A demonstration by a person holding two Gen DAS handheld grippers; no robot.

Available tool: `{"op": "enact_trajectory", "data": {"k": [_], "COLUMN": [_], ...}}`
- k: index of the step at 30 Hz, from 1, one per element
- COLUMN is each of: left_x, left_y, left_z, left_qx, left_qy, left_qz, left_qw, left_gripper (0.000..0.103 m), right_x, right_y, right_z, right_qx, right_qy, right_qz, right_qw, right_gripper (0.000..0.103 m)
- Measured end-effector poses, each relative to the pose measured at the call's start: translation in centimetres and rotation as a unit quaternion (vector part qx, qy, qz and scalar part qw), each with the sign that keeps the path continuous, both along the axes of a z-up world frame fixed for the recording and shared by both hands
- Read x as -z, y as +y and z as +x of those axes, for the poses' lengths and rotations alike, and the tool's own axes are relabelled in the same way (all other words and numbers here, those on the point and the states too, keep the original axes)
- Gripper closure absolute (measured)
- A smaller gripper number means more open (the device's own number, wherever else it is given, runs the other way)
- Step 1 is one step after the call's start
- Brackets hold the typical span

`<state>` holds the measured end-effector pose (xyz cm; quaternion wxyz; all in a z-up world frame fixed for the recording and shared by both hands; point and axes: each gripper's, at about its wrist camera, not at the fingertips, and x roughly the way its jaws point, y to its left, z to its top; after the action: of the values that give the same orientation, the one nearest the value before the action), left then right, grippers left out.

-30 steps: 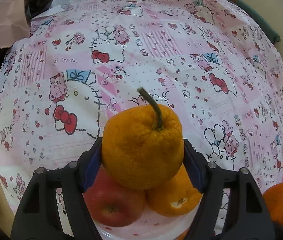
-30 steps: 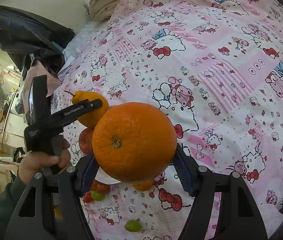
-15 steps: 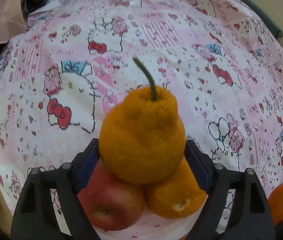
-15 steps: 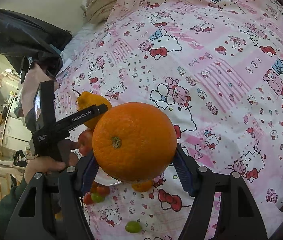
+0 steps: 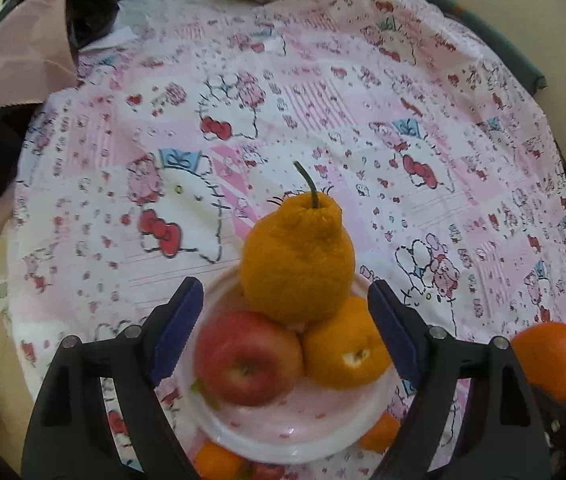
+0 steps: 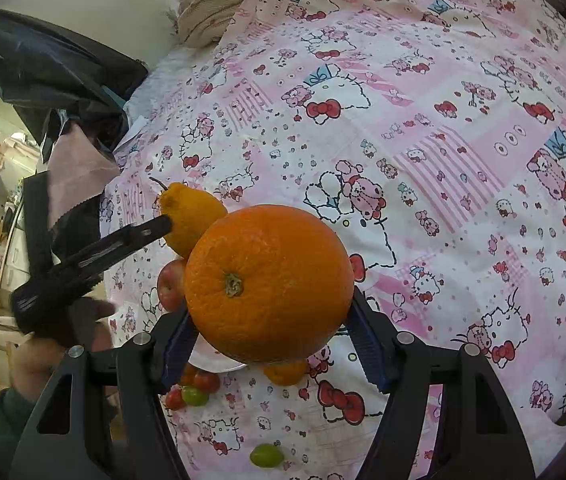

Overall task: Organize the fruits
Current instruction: 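Lower the dekopon onto the white plate and open the left gripper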

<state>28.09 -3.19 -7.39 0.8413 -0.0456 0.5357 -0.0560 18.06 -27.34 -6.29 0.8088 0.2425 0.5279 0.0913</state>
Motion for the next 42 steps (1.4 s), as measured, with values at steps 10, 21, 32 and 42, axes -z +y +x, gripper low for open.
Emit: {"op": "enact_trajectory", "data": {"k": [10,21,32,42], "left_x": [-3.8,-5.1,-0.8,-0.2], "left_y": [4.3,7.5,8.3,9.4], "left_z": [-6.6,-13.4,-13.0,-12.1], "left_qx": [-0.034,-0.083,-0.101,-0.128], "left_qy": [-0.042,-0.035,0.014,0.036], "left_qz": [0.035,0.023,0.008,-0.031], "left_qw": [0.9980,0.9957,0.9948,0.9906], "left_gripper": [0.021,0.021,0.021,0.021], "right_x": [-1.2,-2.6,-0.7,1.9], "right_y": [2.3,5.7,8.1,13.3], "right_z": [-0.5,0.4,2.7,5.2], "right_qx": [-0.022,-0.075,-0.113,-0.170], "right_qy": [-0.005,-0.029,-0.034,-0.057], "right_qz": [-0.001,-0.026,-0.088,-0.122], "right_qw": [1.000,0.996,0.989,0.976], "right_gripper": [0.031,0.031,0.031,0.031]}}
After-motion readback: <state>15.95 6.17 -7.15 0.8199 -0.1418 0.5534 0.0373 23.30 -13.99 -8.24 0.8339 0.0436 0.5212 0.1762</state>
